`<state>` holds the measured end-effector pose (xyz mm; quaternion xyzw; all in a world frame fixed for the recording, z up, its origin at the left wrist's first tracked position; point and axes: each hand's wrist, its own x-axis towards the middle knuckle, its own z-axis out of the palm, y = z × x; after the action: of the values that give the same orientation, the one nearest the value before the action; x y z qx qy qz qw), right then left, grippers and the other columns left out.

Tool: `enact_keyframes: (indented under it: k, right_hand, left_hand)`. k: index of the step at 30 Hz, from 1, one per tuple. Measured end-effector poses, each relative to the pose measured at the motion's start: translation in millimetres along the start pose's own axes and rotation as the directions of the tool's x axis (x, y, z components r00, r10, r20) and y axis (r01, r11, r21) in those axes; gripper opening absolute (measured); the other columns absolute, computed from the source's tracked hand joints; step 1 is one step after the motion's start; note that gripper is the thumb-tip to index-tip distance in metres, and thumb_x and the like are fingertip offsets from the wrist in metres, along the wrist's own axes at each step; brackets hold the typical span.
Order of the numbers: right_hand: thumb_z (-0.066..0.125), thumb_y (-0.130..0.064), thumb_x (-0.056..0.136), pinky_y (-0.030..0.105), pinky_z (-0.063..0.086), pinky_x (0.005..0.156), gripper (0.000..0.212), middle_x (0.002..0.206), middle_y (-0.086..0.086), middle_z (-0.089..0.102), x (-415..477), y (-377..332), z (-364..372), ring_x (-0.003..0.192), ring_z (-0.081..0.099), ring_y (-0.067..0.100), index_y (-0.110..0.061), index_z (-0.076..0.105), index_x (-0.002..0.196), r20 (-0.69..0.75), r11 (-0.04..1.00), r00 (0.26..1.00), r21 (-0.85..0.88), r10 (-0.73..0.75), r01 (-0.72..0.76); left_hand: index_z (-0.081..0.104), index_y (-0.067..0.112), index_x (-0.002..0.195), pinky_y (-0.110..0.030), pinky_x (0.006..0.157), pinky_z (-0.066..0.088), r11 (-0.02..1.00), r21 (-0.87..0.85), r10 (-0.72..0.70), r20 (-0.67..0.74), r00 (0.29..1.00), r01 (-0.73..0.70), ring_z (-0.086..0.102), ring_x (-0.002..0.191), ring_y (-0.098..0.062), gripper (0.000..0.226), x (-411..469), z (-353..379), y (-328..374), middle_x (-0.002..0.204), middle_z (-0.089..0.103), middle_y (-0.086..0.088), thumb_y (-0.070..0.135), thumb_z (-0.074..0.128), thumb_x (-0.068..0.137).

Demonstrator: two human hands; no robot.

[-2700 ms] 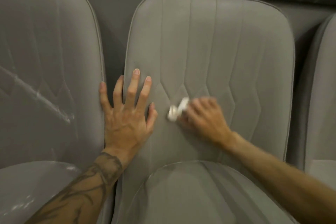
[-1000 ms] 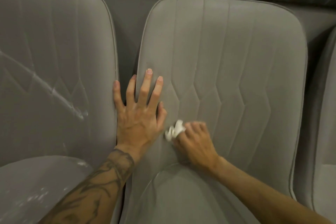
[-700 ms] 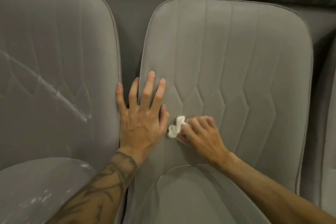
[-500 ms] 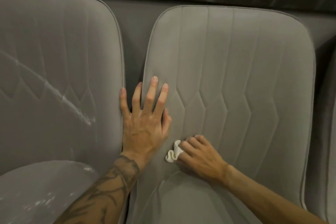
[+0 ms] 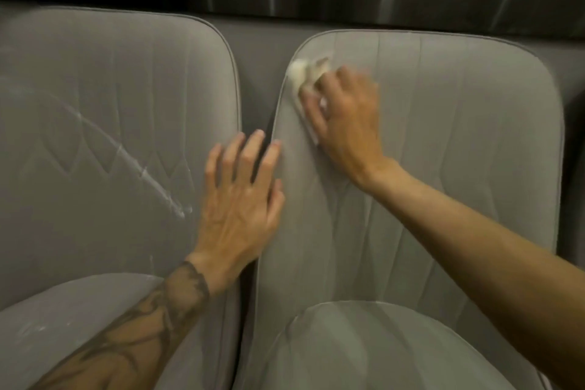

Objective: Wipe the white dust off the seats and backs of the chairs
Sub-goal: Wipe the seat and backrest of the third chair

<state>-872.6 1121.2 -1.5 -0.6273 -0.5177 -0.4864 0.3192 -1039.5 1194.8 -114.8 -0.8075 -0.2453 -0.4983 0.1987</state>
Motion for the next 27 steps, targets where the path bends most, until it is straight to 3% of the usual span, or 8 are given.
enact_keyframes:
  k: [3, 8, 10, 14, 17, 20, 22, 27]
  right_hand:
    - [0.043, -0.042, 0.104, 0.044, 0.038, 0.078, 0.037, 0.102, 0.013, 0.06, -3.8, 3.1, -7.0, 0.089, 0.054, 0.031, -0.011, 0.063, 0.099, 0.128, 0.971, 0.966, -0.044, -0.226, 0.233]
    - [0.035, -0.048, 0.102, 0.032, 0.031, 0.08, 0.04, 0.111, 0.005, 0.056, 70.9, 10.7, 6.1, 0.096, 0.05, 0.021, -0.017, 0.06, 0.11, 0.038, 0.983, 0.997, -0.176, 0.064, -0.057]
    - [0.037, -0.046, 0.102, 0.035, 0.035, 0.08, 0.038, 0.109, 0.006, 0.058, 53.4, 0.7, 8.0, 0.096, 0.051, 0.022, -0.017, 0.062, 0.11, 0.046, 0.989, 0.996, -0.128, 0.081, -0.074]
    - [0.05, -0.038, 0.101, 0.045, 0.041, 0.076, 0.032, 0.096, 0.011, 0.059, -44.6, -35.5, -5.0, 0.085, 0.054, 0.029, -0.011, 0.066, 0.097, 0.163, 0.992, 0.979, 0.047, -0.12, 0.114]
    - [0.051, -0.036, 0.101, 0.045, 0.043, 0.072, 0.032, 0.092, 0.012, 0.061, -39.8, -34.4, -7.0, 0.082, 0.056, 0.031, -0.01, 0.065, 0.089, 0.155, 0.976, 0.964, 0.013, -0.215, 0.216]
    - [0.039, -0.043, 0.103, 0.042, 0.041, 0.082, 0.037, 0.11, 0.009, 0.059, 26.5, -17.6, 0.6, 0.097, 0.054, 0.027, -0.014, 0.063, 0.108, 0.111, 0.991, 0.993, -0.122, -0.045, 0.058]
    - [0.036, -0.046, 0.103, 0.039, 0.039, 0.083, 0.039, 0.112, 0.006, 0.058, 43.9, -13.2, 3.9, 0.099, 0.053, 0.024, -0.017, 0.062, 0.109, 0.085, 0.983, 0.992, -0.166, 0.092, -0.077]
    - [0.051, -0.035, 0.102, 0.047, 0.042, 0.071, 0.03, 0.091, 0.011, 0.057, -73.9, -49.2, 2.2, 0.082, 0.053, 0.03, -0.01, 0.066, 0.095, 0.094, 0.996, 0.993, 0.045, 0.071, -0.075]
  left_hand:
    - [0.04, 0.012, 0.156, -0.058, 0.126, 0.017, 0.998, 0.05, -0.045, 0.037, 0.998, 0.043, 0.027, 0.155, -0.035, 0.057, -1.5, -0.9, -19.1, 0.165, 0.032, -0.016, 0.034, 0.044, 0.104]
    - [0.047, 0.015, 0.152, -0.061, 0.124, 0.019, 0.999, 0.04, 0.005, 0.04, 0.999, -0.007, 0.023, 0.156, -0.036, 0.052, -5.2, 5.9, -24.4, 0.167, 0.028, -0.018, 0.034, 0.042, 0.104]
    - [0.05, 0.015, 0.149, -0.062, 0.124, 0.019, 0.999, 0.042, 0.011, 0.028, 1.0, -0.012, 0.023, 0.157, -0.036, 0.049, -6.2, 7.3, -23.4, 0.167, 0.028, -0.018, 0.033, 0.042, 0.104]
    - [0.056, 0.009, 0.139, -0.062, 0.124, 0.019, 1.0, 0.014, -0.002, 0.024, 1.0, 0.001, 0.023, 0.157, -0.036, 0.044, -6.2, 9.3, -23.9, 0.167, 0.028, -0.018, 0.033, 0.043, 0.104]
    - [0.059, 0.007, 0.132, -0.063, 0.123, 0.02, 1.0, 0.008, 0.002, 0.006, 1.0, -0.002, 0.023, 0.156, -0.037, 0.041, -7.4, 12.6, -23.4, 0.167, 0.028, -0.019, 0.032, 0.043, 0.105]
    - [0.06, 0.006, 0.13, -0.063, 0.124, 0.018, 1.0, 0.005, 0.01, -0.004, 1.0, -0.01, 0.021, 0.157, -0.037, 0.041, -8.8, 14.6, -25.3, 0.167, 0.026, -0.019, 0.034, 0.041, 0.106]
    - [0.061, 0.007, 0.129, -0.063, 0.124, 0.018, 1.0, 0.009, 0.014, -0.01, 1.0, -0.014, 0.021, 0.157, -0.036, 0.042, -8.5, 14.6, -24.6, 0.167, 0.026, -0.019, 0.036, 0.04, 0.107]
    - [0.06, 0.01, 0.129, -0.061, 0.125, 0.016, 1.0, -0.018, 0.001, 0.008, 1.0, -0.001, 0.018, 0.159, -0.033, 0.041, -8.8, 14.4, -26.0, 0.169, 0.024, -0.015, 0.038, 0.043, 0.105]
